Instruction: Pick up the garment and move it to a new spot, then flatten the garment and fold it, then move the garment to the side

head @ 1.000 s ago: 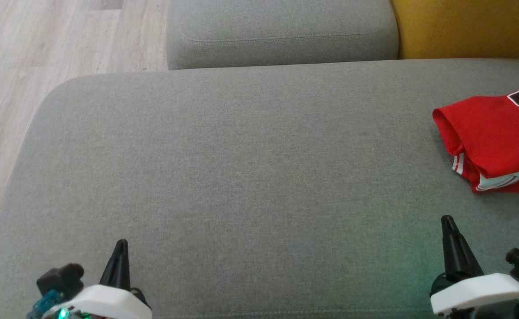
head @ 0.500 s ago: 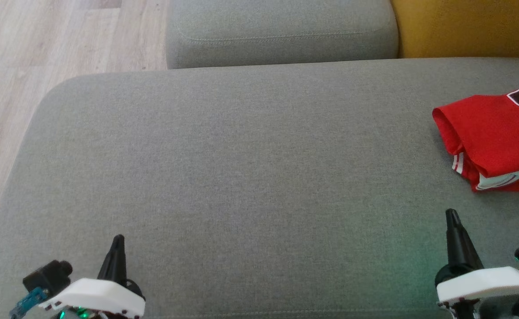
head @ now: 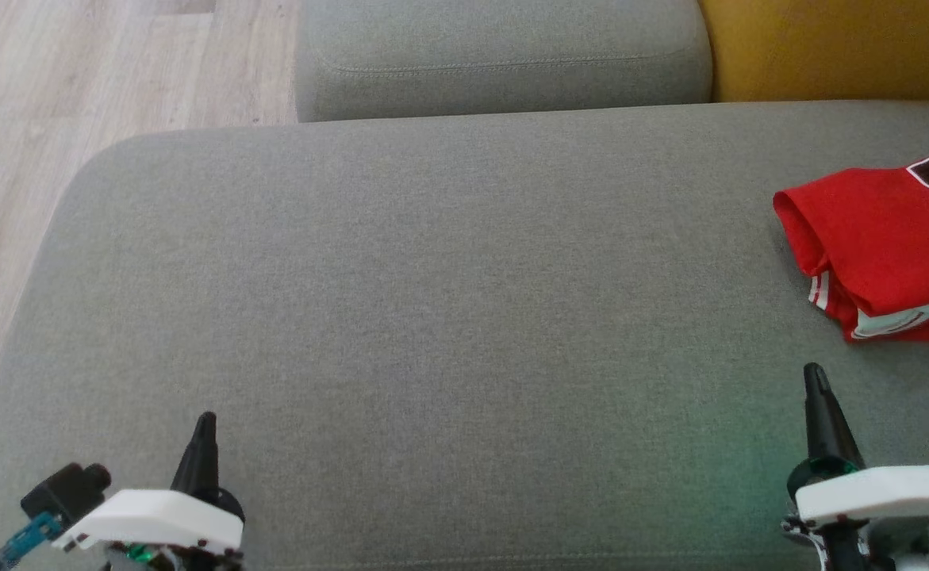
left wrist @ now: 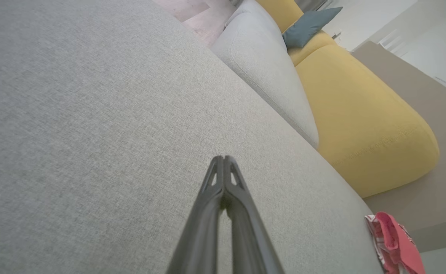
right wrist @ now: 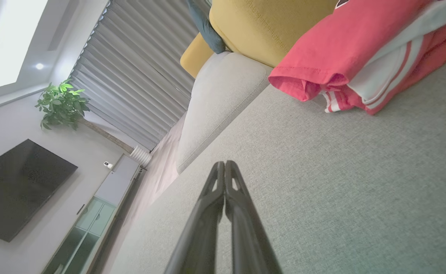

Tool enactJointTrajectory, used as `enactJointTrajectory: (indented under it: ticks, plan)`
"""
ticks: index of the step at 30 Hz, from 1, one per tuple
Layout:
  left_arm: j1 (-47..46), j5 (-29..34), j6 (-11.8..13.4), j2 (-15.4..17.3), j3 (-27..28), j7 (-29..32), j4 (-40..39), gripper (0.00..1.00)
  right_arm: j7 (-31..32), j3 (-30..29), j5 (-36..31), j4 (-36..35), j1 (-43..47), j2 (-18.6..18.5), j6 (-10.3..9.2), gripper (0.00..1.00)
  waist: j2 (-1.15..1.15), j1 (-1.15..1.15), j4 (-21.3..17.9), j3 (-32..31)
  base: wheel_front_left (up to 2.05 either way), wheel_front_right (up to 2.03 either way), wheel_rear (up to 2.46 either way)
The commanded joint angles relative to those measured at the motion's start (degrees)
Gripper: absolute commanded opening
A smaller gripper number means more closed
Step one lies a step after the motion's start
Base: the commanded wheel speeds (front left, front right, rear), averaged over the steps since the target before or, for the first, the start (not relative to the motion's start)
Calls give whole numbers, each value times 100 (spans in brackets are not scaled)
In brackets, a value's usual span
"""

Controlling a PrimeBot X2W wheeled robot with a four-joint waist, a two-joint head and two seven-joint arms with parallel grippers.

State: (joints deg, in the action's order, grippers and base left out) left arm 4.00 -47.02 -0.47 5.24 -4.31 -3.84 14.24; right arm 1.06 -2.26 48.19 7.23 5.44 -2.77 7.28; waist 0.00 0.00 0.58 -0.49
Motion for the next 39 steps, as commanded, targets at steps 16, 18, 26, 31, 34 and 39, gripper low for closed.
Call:
enactJointTrajectory:
  ticks: [16, 18, 26, 31, 34, 39]
  plan:
    - [-523, -1217, -205, -35, 411, 274, -133, 0, 86, -24, 1257, 50, -492, -151, 13, 0, 0, 0, -15, 17, 0, 0, 0]
    - [-543, -1350, -225, -43, 438, 305, -129, 0, 96, -31, 1391, 75, -518, -152, 13, 0, 0, 0, -17, 19, 0, 0, 0]
    - [-623, -1880, -305, -76, 548, 428, -110, 0, 140, -59, 1928, 174, -623, -156, 15, 0, 0, 0, -24, 27, 0, 0, 0]
    - [-673, -2212, -355, -96, 616, 505, -98, 0, 169, -77, 2262, 236, -688, -157, 15, 0, 0, 0, -28, 32, 0, 0, 0]
    - [-703, -2411, -385, -108, 657, 551, -91, 0, 186, -89, 2463, 273, -727, -158, 16, 0, 0, 0, -31, 35, 0, 0, 0]
    - [-753, -2740, -435, -128, 725, 627, -80, 0, 216, -109, 2794, 335, -793, -159, 17, 0, 0, 0, -35, 40, 0, 0, 0]
